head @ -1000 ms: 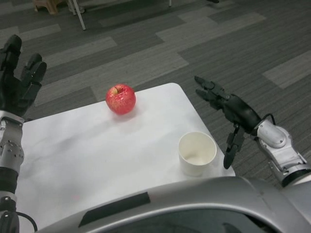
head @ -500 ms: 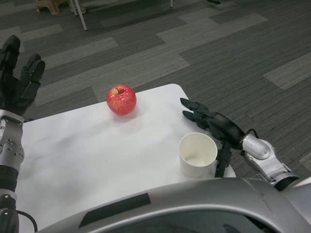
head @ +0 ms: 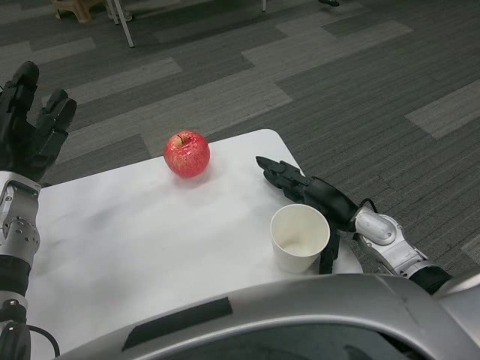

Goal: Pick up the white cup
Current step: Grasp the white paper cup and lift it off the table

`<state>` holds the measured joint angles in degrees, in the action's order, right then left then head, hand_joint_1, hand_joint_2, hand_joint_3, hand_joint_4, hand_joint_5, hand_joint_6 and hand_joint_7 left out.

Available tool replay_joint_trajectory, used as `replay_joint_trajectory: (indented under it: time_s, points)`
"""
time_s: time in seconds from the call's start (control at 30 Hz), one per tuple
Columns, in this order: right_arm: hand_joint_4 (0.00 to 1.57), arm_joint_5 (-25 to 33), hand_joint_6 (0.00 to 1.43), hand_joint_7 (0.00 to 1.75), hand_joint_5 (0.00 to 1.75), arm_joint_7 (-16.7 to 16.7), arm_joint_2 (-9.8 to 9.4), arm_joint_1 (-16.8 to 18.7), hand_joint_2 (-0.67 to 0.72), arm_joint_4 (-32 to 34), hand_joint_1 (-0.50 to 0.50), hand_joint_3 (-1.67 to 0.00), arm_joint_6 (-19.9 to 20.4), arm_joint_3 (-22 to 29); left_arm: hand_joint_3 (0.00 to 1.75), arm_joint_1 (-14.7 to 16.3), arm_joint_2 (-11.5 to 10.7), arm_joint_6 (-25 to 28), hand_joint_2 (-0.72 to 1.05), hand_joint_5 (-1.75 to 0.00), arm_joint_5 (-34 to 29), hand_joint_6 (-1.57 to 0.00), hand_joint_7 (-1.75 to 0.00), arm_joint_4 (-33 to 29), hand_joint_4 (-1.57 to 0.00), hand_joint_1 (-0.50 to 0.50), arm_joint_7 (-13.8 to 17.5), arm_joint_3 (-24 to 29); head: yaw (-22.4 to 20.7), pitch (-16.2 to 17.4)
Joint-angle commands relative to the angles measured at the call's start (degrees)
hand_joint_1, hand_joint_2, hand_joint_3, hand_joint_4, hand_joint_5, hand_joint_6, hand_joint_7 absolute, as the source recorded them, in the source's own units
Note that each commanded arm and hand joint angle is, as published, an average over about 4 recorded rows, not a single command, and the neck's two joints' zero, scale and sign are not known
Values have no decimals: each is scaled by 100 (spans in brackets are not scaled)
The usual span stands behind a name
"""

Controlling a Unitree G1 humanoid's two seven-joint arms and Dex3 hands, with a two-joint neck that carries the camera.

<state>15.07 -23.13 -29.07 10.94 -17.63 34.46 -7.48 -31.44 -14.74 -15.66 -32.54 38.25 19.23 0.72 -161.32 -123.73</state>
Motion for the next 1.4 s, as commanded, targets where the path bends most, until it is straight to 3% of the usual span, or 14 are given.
replay_joint_trajectory:
  time_s: [0.03, 0.07, 0.13, 0.2, 0.27, 0.3, 0.37, 0.83, 1.07, 1.13, 1.27, 1.33, 1.4]
  points:
    - [0, -118, 0, 0, 0, -33, 11, 128, 41, -250, -46, -12, -142, -192, 9, 15, -37, 4, 87, -21, 37, 0, -19, 42, 0, -43, -14, 51, -20, 11]
    - [0, -114, 0, 0, 0, -33, 2, 128, 41, -263, -46, -16, -142, -228, 9, 24, -37, 2, 87, -21, 37, 0, -17, 42, 0, -43, -16, 51, -17, 9]
    - [0, -92, 0, 0, 0, -33, -6, 128, 41, -289, -48, -54, -142, -289, 9, 37, -37, 2, 87, -21, 37, 0, -17, 42, 0, -43, -16, 51, -24, 25]
    - [0, -74, 0, 0, 0, -33, 16, 123, 39, -333, -48, -109, -133, -311, 9, 50, -37, 2, 87, -21, 37, 0, -21, 42, 0, -43, -16, 55, -26, 37]
    - [0, -52, 0, 0, 0, -29, 46, 119, 36, -390, -47, -143, -120, -316, 9, 63, -37, 2, 87, -21, 37, 0, -21, 42, 0, -43, -12, 60, -21, 47]
    - [0, -46, 0, 0, 0, -20, 55, 112, 34, -419, -48, -155, -113, -316, 9, 66, -37, 2, 87, -21, 35, 0, -21, 42, 0, -43, -10, 60, -18, 52]
    - [0, -39, 0, 0, 0, -5, 66, 99, 34, -463, -50, -159, -102, -316, 9, 68, -37, 2, 87, -21, 30, 0, -21, 42, 0, -43, -7, 60, -11, 66]
    - [0, 12, 0, 0, 0, 63, 110, 5, 34, -544, -50, -159, -12, -346, 9, 68, -37, 2, 87, -21, 37, 0, -19, 86, 0, -43, -16, 88, -47, 171]
    - [0, 14, 0, 7, 29, 50, 29, 71, 41, -386, -46, -151, -32, -513, 7, 77, -42, 2, 87, -21, 32, 0, -19, 81, 0, -42, -16, 125, -64, 186]
    - [0, 18, 0, 7, 39, 46, 16, 88, 41, -360, -46, -131, -36, -553, 9, 90, -46, -3, 87, -21, 37, 0, -21, 77, 0, -41, -16, 161, -65, 186]
    - [0, 23, 0, 7, 48, 37, -15, 101, 46, -320, -46, -59, -40, -610, 9, 107, -51, -7, 87, -21, 37, 0, -16, 77, 0, -41, -16, 156, -84, 169]
    - [0, 27, 0, 7, 48, 28, -33, 101, 52, -289, -46, -36, -40, -658, 9, 112, -55, -7, 87, -21, 37, 0, -16, 77, 0, -41, -12, 147, -91, 179]
    - [0, 31, 0, 7, 48, 19, -41, 93, 53, -276, -44, -28, -36, -707, 9, 112, -55, -7, 87, -21, 37, 0, -14, 77, 0, -41, -12, 147, -97, 185]
